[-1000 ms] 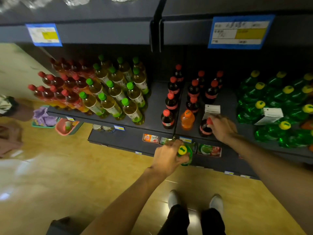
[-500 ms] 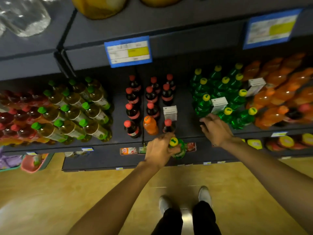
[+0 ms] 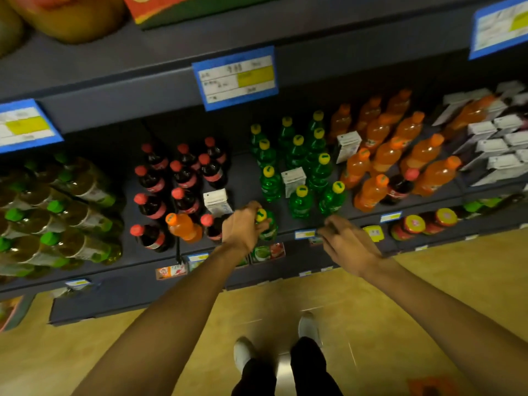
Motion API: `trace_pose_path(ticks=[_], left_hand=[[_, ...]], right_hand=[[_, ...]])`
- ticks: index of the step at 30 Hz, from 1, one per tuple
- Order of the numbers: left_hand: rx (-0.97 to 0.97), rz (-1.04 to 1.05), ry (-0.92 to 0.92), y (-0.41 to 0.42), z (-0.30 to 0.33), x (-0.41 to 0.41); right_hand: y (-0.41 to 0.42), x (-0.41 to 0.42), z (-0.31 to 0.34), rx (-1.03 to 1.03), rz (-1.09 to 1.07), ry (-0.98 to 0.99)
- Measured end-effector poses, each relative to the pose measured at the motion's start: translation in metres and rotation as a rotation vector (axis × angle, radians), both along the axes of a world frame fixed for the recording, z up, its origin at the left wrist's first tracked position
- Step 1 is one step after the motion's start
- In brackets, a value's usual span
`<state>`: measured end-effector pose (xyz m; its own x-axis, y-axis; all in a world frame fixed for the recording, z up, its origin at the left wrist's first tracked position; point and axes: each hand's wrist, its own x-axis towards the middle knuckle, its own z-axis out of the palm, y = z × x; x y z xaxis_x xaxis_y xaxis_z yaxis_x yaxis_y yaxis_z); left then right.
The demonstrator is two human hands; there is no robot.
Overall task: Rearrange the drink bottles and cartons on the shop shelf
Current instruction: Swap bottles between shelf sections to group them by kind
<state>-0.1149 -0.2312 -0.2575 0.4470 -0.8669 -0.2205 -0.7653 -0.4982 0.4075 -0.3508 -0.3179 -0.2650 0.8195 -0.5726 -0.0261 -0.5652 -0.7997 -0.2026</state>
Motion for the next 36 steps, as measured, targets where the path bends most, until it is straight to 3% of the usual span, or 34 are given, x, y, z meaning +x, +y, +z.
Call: trace_pose_path(ticks=[11, 29, 36], left_hand=[[0.042, 0.095, 0.019, -0.054, -0.017, -0.024], [0.101, 0.178, 0.088, -0.065, -0.029, -0.019], [0.147, 0.077, 0.072, -0.042, -0.019, -0.013]], right_hand=[[-0.022, -0.027, -0.002, -0.098, 0.029, -0.167], [-0.033, -0.024, -0.012, -0.113, 0.101, -0.172], [-0.021, -0.006, -0.003, -0.12, 0.161, -0.148]])
